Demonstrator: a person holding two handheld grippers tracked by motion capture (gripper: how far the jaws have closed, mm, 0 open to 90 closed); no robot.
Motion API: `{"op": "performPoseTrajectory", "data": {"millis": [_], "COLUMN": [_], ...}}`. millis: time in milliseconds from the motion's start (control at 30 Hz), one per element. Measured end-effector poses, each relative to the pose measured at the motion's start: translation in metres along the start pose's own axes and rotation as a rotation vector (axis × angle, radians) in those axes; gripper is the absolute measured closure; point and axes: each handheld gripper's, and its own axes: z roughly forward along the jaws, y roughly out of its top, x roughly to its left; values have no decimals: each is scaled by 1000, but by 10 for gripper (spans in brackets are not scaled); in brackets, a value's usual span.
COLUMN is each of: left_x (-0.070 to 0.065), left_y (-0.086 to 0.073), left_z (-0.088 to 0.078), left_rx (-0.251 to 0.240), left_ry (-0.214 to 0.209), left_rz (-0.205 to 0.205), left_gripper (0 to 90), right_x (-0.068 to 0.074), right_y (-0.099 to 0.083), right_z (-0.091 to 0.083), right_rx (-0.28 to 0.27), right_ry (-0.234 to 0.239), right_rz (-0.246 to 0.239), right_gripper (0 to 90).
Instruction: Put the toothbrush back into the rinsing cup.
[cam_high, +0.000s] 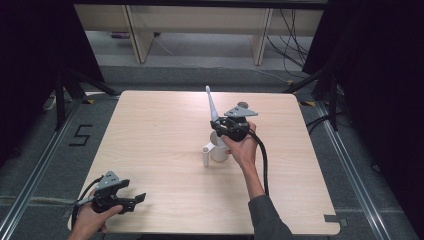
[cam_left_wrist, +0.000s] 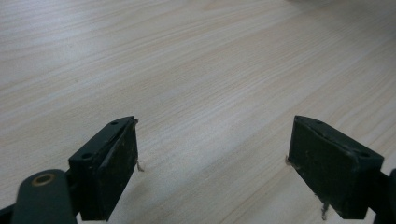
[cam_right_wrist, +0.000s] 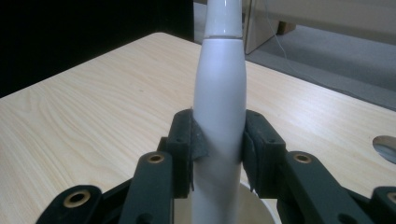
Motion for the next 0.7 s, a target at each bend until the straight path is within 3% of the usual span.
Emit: {"op": "performPoseTrajectory", "data": {"millis": [33, 67, 133, 167, 267, 367, 433, 500, 667, 700], "left_x": [0, 0, 1, 1, 1, 0, 1, 0, 0, 1], "left_y": [0, 0, 0, 0, 0, 0, 0, 0, 0, 0], "left_z": [0, 0, -1, -1, -1, 0, -1, 0, 0, -1], "left_rx": [1, 0, 11, 11, 6, -7, 4, 1, 0, 10], "left_ry": [0, 0, 0, -1, 1, 0, -1, 0, 0, 0], "left_rz": [0, 1, 13, 14, 10, 7, 18, 1, 1, 10], "left_gripper": [153, 153, 153, 153, 153, 153, 153, 153, 153, 153], "right_x": [-1, 0, -1, 1, 1, -1, -1, 0, -2, 0], "right_y": [-1, -2, -3, -5, -8, -11, -13, -16, -19, -20], "right_z": [1, 1, 1, 2, 2, 4, 4, 4, 5, 4], "right_rx": [-11, -2, 5, 1, 6, 17, 21, 29, 32, 46], "right_ry": [-5, 2, 1, 0, -9, 3, 0, -10, -4, -9], "right_rz": [-15, 8, -12, 9, 7, -16, -1, 9, -16, 5], "right_gripper": [670, 670, 670, 670, 670, 670, 670, 670, 670, 670]}}
